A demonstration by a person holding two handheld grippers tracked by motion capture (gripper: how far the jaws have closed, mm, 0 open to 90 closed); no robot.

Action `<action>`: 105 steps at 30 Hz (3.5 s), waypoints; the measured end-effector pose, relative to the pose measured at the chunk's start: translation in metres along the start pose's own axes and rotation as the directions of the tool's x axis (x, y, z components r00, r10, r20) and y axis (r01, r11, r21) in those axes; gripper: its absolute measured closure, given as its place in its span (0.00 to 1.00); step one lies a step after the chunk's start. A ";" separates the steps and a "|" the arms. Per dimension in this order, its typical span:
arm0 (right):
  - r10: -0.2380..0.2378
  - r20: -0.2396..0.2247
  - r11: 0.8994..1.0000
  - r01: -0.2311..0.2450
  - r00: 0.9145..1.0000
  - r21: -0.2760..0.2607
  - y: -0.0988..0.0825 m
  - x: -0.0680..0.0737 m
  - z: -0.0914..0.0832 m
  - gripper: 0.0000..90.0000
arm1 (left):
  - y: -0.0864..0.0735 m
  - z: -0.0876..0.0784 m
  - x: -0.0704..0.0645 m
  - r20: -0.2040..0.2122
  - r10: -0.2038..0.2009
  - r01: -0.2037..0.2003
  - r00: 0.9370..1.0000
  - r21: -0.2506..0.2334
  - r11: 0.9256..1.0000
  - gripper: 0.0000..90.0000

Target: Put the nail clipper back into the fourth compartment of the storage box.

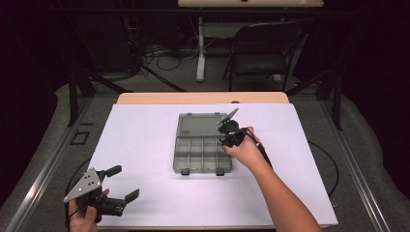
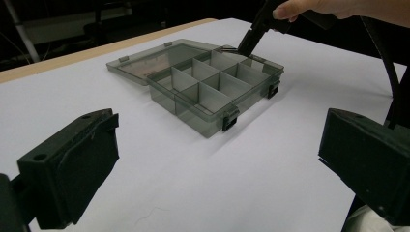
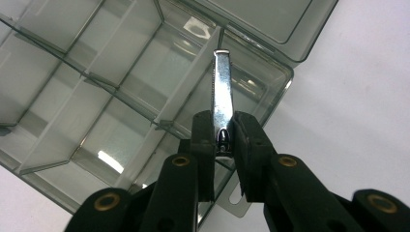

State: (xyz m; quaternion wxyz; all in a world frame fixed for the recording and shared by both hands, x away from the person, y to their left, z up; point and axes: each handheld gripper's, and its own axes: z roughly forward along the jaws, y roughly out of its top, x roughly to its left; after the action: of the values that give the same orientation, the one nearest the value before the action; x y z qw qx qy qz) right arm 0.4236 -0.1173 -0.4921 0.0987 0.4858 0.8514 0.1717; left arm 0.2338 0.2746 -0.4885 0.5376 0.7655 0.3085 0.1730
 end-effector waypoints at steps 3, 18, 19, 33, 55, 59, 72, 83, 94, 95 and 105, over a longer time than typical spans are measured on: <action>0.004 0.002 1.000 -0.004 1.000 0.000 0.000 0.001 0.001 0.89 | 0.000 0.000 0.000 0.000 -0.001 0.001 1.000 -0.003 1.000 0.00; -0.021 0.012 1.000 0.021 1.000 -0.014 0.001 0.002 0.002 0.82 | 0.000 0.000 0.000 0.001 0.000 0.000 1.000 0.001 1.000 0.00; -0.024 0.011 1.000 0.024 1.000 -0.020 0.001 0.002 0.002 0.79 | 0.000 0.000 0.000 0.002 0.000 0.000 1.000 0.001 1.000 0.00; -0.038 -0.021 0.995 0.036 0.999 -0.090 -0.002 0.004 -0.008 0.54 | 0.000 -0.001 0.000 -0.003 0.000 0.000 1.000 0.002 1.000 0.00; -0.088 0.036 0.959 0.094 0.995 -0.266 -0.019 0.014 -0.032 0.35 | 0.000 -0.003 -0.001 -0.010 -0.002 0.002 1.000 -0.001 1.000 0.00; -0.082 0.034 0.956 0.088 0.996 -0.280 -0.025 0.015 -0.033 0.28 | 0.000 -0.004 -0.002 -0.011 -0.002 0.002 1.000 -0.003 1.000 0.00; -0.057 -0.013 0.927 0.048 0.998 -0.371 -0.054 0.011 -0.046 0.14 | -0.001 -0.003 -0.001 -0.007 -0.008 0.008 1.000 -0.007 1.000 0.00; -0.059 -0.060 0.871 0.022 0.996 -0.491 -0.093 0.015 -0.064 0.13 | -0.001 -0.003 -0.001 -0.006 -0.014 0.014 1.000 -0.012 1.000 0.00; -0.075 -0.030 0.836 0.047 0.997 -0.547 -0.139 0.020 -0.077 0.13 | 0.000 -0.004 0.000 -0.004 -0.018 0.018 1.000 -0.012 1.000 0.00; -0.077 -0.030 0.832 0.048 0.997 -0.552 -0.143 0.020 -0.078 0.12 | 0.000 -0.004 -0.001 -0.007 -0.017 0.017 1.000 -0.015 1.000 0.00; -0.071 0.007 0.808 0.062 0.997 -0.586 -0.176 0.026 -0.080 0.12 | 0.000 -0.003 -0.001 -0.011 -0.015 0.015 1.000 -0.010 1.000 0.00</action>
State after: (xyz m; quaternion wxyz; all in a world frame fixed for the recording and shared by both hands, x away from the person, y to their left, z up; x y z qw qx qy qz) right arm 0.2438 -0.1928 -0.4868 0.2429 0.4004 0.7743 0.4256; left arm 0.2310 0.2763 -0.4876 0.5409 0.7594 0.3164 0.1747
